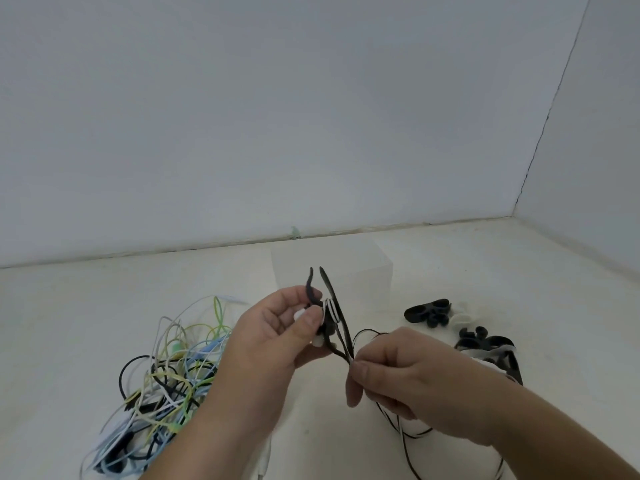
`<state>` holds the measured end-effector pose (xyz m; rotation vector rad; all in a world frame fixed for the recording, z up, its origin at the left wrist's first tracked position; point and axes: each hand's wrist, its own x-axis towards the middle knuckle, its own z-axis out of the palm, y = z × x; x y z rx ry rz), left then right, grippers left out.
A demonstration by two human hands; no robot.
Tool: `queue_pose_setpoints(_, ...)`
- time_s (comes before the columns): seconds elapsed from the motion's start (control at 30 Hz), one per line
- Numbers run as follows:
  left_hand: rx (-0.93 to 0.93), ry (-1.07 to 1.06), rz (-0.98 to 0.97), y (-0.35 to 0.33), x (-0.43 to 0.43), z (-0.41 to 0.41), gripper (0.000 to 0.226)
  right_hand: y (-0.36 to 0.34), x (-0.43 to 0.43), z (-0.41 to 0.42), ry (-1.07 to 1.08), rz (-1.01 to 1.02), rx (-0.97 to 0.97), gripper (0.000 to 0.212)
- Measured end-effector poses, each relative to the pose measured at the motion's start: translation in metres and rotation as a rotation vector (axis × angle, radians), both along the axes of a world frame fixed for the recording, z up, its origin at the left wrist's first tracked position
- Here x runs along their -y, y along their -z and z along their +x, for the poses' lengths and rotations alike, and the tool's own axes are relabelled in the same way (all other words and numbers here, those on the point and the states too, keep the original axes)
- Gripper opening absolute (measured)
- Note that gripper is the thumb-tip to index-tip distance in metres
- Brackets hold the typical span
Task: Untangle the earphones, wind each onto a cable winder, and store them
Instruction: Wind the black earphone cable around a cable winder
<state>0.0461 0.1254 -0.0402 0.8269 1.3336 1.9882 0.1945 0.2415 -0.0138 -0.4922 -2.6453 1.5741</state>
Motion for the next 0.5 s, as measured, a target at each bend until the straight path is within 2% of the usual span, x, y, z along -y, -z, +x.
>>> queue_pose_setpoints(0.1, -0.006, 0.002, -0.033, -0.001, 0.0, 0.0, 0.029, -0.002, 0.001, 0.001, -0.037, -0.046, -0.083, 0.029)
queue_pose_setpoints(0.23, -0.167, 0.018, -0.119, 0.003, -0.001, 0.003, 0.016, -0.003, -0.002, 0.003, -0.017, -0.121, -0.18, 0.024)
queue_pose_setpoints(0.43, -0.408, 0.047, -0.271, 0.011, -0.002, 0.003, 0.021, -0.008, -0.008, 0.01, 0.268, 0.002, -0.383, 0.02)
queue_pose_setpoints(0.5, -0.407, 0.103, -0.273, 0.011, -0.001, 0.004, 0.021, -0.012, -0.01, 0.011, 0.361, 0.01, -0.453, 0.019)
